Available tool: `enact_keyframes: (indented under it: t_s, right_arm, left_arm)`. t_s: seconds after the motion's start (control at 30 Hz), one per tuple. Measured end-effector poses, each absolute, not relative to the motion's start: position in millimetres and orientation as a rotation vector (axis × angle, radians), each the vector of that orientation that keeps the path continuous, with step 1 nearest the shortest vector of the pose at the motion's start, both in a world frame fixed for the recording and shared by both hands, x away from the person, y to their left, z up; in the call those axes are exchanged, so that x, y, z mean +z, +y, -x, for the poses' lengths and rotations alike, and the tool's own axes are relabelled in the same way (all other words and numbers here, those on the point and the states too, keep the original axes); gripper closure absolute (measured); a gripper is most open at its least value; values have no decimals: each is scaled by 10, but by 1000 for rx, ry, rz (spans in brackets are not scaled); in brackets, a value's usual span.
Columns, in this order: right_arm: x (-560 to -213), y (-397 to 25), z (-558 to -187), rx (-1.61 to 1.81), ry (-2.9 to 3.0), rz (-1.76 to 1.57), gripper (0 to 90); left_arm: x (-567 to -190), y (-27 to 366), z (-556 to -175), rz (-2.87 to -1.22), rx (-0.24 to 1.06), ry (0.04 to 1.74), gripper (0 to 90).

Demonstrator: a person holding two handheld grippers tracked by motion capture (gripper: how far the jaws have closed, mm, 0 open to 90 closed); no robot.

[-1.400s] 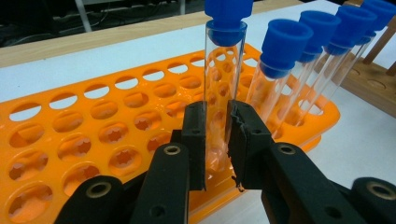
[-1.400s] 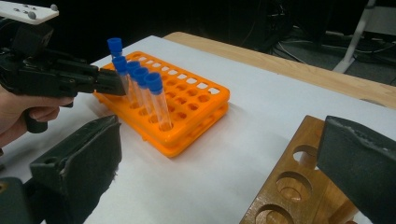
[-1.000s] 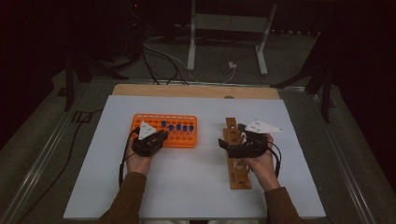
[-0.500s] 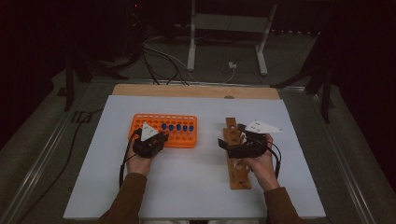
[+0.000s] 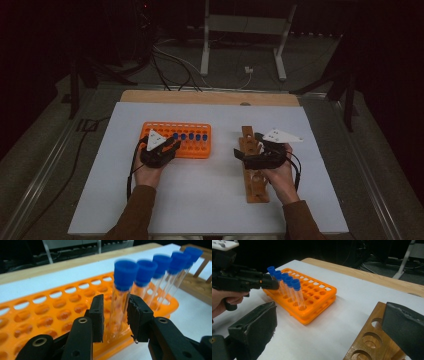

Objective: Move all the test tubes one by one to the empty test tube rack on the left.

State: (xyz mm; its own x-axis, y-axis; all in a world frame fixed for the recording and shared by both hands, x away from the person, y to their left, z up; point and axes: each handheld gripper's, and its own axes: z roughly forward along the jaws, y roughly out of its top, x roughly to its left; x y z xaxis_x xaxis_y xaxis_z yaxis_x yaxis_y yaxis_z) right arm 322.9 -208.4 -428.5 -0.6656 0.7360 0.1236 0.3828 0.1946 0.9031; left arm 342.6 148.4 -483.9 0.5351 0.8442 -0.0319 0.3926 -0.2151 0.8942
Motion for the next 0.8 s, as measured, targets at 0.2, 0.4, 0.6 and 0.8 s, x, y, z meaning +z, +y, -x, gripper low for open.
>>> enact_keyframes:
  t_s: [0.2, 0.4, 0.6, 0.8]
  right_arm:
    - [-4289, -2074, -3229, 1465, 2139, -1050, 3]
    - [-4287, -2072, -3223, 1471, 2138, -1048, 4]
    - [-4285, -2095, -3217, 1477, 2129, -1046, 3]
    - [-4296, -2129, -3198, 1479, 2115, -1046, 4]
  left_arm:
    - [-4823, 1470, -3437, -1844, 593, 1017, 777]
    - [-4858, 1450, -3448, -1875, 590, 1024, 777]
    - [-4853, 1487, -3433, -1842, 568, 1044, 662]
    - [-4767, 1579, -3345, -1796, 568, 1037, 507]
